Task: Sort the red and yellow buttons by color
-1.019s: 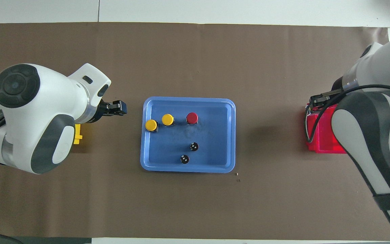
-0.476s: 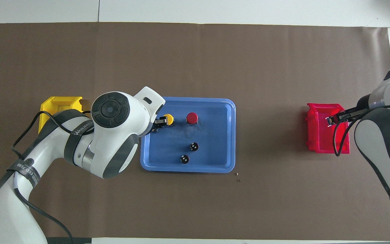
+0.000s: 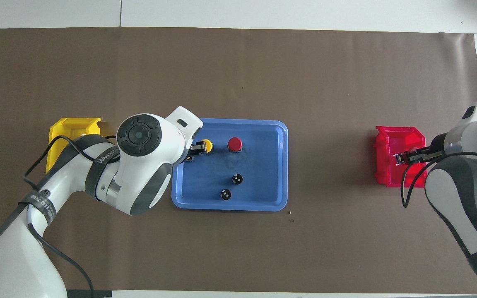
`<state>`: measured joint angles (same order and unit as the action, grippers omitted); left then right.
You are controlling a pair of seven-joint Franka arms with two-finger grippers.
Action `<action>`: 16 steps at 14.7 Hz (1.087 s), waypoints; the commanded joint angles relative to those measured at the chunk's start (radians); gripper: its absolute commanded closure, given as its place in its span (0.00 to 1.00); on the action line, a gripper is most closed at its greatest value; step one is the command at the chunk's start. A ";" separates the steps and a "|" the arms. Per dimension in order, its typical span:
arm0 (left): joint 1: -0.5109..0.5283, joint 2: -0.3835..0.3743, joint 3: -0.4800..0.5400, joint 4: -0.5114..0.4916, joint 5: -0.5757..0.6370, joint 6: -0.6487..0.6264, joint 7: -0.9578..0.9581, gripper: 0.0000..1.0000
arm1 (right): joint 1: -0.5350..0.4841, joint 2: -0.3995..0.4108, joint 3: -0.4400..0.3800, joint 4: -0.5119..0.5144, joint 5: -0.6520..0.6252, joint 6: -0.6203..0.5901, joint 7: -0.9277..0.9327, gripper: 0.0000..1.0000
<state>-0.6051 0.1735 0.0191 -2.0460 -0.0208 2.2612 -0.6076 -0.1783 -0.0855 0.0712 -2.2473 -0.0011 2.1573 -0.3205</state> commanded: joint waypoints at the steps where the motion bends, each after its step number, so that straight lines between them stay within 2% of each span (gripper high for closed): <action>1: -0.007 0.000 0.012 -0.019 0.019 0.026 -0.021 0.97 | -0.026 -0.037 0.013 -0.087 0.024 0.079 -0.035 0.82; 4: -0.010 -0.011 0.015 0.035 0.018 -0.061 -0.027 0.98 | -0.029 -0.036 0.013 -0.145 0.024 0.149 -0.038 0.81; 7: 0.011 -0.048 0.019 0.206 0.018 -0.330 -0.005 0.99 | -0.026 -0.046 0.012 -0.188 0.024 0.197 -0.037 0.81; 8: 0.034 -0.057 0.021 0.248 0.018 -0.413 0.041 0.99 | -0.027 -0.051 0.012 -0.201 0.024 0.203 -0.038 0.80; 10: 0.121 -0.097 0.021 0.242 0.016 -0.480 0.185 0.99 | -0.027 -0.053 0.012 -0.205 0.024 0.203 -0.042 0.75; 11: 0.184 -0.110 0.022 0.225 0.016 -0.480 0.259 0.99 | -0.027 -0.053 0.012 -0.205 0.024 0.205 -0.049 0.71; 12: 0.259 -0.118 0.021 0.225 0.016 -0.480 0.352 0.99 | -0.027 -0.053 0.012 -0.205 0.024 0.207 -0.051 0.61; 14: 0.385 -0.123 0.024 0.224 0.018 -0.482 0.483 0.98 | -0.029 -0.053 0.012 -0.204 0.024 0.207 -0.071 0.56; 16: 0.473 -0.126 0.027 0.202 0.019 -0.468 0.505 0.98 | -0.030 -0.053 0.010 -0.198 0.023 0.207 -0.112 0.40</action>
<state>-0.1952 0.0654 0.0559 -1.8083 -0.0113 1.7899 -0.1293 -0.1855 -0.1123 0.0709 -2.4244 -0.0005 2.3426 -0.3689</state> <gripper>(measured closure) 0.595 0.498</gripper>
